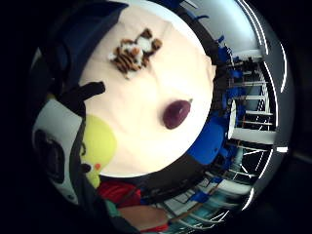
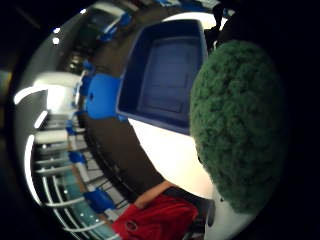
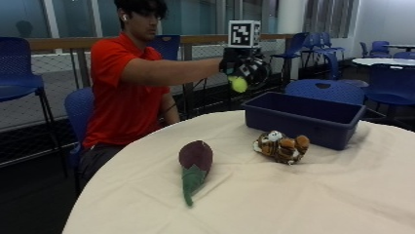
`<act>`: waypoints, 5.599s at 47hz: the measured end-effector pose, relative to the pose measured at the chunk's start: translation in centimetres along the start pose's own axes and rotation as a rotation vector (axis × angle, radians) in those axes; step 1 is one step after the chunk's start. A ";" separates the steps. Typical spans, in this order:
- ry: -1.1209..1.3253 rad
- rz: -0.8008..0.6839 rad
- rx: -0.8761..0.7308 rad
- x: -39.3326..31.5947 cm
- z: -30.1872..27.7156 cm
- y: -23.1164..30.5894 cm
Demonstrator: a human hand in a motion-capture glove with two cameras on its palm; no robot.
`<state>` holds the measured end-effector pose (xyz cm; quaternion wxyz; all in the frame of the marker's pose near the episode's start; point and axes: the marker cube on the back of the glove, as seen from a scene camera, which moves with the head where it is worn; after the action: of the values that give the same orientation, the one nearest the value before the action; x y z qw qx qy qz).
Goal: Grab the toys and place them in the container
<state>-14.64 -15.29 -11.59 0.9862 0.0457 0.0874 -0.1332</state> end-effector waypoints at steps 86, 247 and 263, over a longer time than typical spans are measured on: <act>-0.117 0.511 -0.237 28.0 17.9 8.4; -0.153 0.381 -0.120 13.8 15.0 -13.7; -0.099 0.383 -0.233 13.8 18.5 -13.6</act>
<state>-2.24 -33.93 3.06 0.9952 -0.0594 0.0432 0.0653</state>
